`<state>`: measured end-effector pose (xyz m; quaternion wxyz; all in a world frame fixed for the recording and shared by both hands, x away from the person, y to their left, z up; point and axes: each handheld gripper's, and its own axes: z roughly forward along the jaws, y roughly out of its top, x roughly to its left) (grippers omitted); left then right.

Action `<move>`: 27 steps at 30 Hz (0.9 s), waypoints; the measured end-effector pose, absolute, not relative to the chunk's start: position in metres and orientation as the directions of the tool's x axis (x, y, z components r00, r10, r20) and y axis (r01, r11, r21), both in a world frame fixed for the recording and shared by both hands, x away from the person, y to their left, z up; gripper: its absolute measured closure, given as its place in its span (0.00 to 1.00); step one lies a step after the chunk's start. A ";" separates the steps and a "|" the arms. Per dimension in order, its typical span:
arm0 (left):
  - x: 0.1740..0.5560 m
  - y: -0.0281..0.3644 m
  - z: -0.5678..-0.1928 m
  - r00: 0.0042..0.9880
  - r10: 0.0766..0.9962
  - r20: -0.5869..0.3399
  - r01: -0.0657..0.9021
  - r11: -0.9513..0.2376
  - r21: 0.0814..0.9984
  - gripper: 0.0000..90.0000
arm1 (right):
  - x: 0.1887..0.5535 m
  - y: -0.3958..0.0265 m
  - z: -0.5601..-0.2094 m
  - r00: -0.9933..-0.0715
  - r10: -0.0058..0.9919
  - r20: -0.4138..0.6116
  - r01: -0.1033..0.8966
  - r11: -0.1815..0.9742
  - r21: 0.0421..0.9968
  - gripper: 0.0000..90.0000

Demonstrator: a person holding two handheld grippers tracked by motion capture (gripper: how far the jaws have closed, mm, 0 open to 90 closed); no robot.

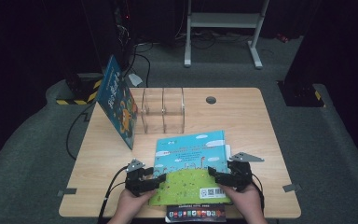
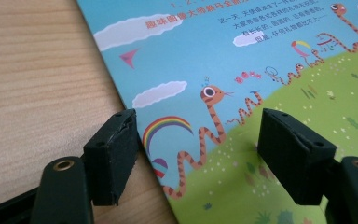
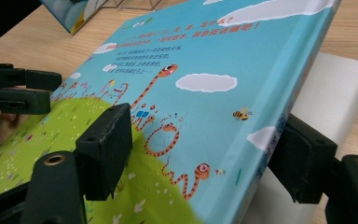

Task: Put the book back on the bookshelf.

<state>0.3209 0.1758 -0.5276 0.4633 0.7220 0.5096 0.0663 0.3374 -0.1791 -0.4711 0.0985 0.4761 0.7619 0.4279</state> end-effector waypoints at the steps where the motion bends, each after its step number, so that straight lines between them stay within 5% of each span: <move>1: 0.321 0.176 -0.528 0.471 0.799 -0.373 0.671 -0.051 0.739 0.32 | 0.337 -0.179 -0.471 -0.527 0.810 0.257 0.641 0.179 0.747 0.30; 13: 0.321 0.175 -0.528 0.462 0.802 -0.380 0.680 -0.044 0.732 0.27 | 0.335 -0.181 -0.469 -0.547 0.791 0.274 0.664 0.211 0.717 0.30; 27: 0.321 0.175 -0.528 0.468 0.798 -0.379 0.679 -0.050 0.732 0.25 | 0.327 -0.188 -0.466 -0.551 0.783 0.288 0.644 0.178 0.744 0.45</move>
